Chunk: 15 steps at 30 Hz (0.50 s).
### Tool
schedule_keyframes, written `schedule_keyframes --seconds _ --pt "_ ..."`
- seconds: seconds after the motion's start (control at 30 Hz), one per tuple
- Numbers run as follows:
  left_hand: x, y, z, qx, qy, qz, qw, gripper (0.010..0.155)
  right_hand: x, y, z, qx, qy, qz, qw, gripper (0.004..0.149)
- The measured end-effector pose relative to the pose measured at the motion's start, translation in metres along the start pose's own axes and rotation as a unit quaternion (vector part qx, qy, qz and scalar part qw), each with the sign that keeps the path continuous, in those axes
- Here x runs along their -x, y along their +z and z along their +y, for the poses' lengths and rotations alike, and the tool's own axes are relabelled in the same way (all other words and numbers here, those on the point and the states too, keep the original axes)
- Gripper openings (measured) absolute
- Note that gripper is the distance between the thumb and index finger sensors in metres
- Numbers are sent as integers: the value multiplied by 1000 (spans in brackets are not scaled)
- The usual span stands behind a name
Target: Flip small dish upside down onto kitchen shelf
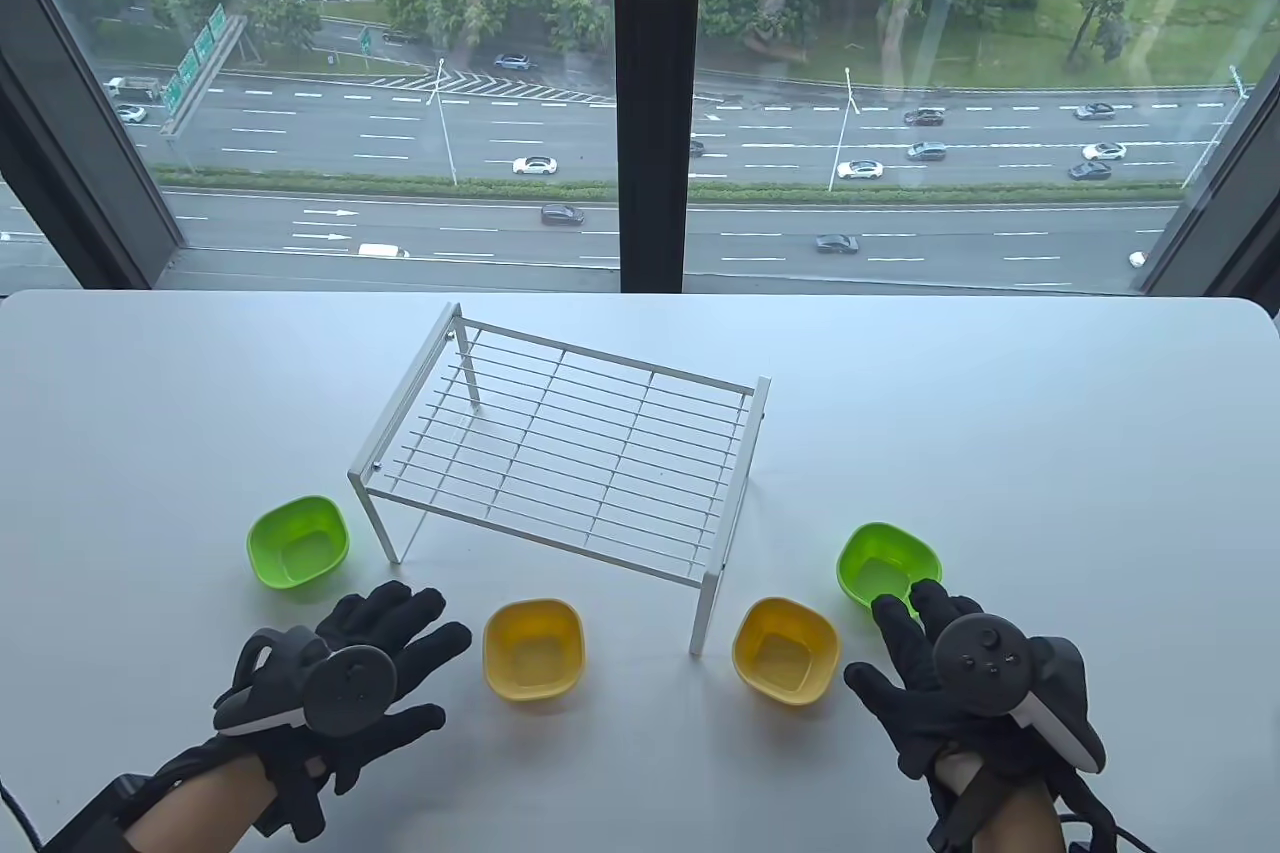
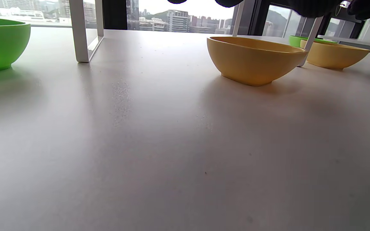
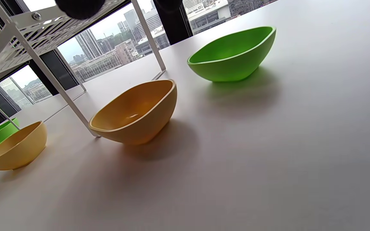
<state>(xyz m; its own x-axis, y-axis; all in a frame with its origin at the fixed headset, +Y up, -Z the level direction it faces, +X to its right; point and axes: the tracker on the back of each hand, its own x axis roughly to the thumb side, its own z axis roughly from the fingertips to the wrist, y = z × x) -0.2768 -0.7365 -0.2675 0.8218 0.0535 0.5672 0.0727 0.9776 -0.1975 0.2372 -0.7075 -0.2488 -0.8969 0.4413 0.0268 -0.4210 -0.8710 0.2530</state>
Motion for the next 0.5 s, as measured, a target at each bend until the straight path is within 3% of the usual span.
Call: schedule_keyframes --seconds 0.5 --pt "-39 -21 2 62 -96 -45 992 81 -5 5 0 4 -10 -22 1000 78"
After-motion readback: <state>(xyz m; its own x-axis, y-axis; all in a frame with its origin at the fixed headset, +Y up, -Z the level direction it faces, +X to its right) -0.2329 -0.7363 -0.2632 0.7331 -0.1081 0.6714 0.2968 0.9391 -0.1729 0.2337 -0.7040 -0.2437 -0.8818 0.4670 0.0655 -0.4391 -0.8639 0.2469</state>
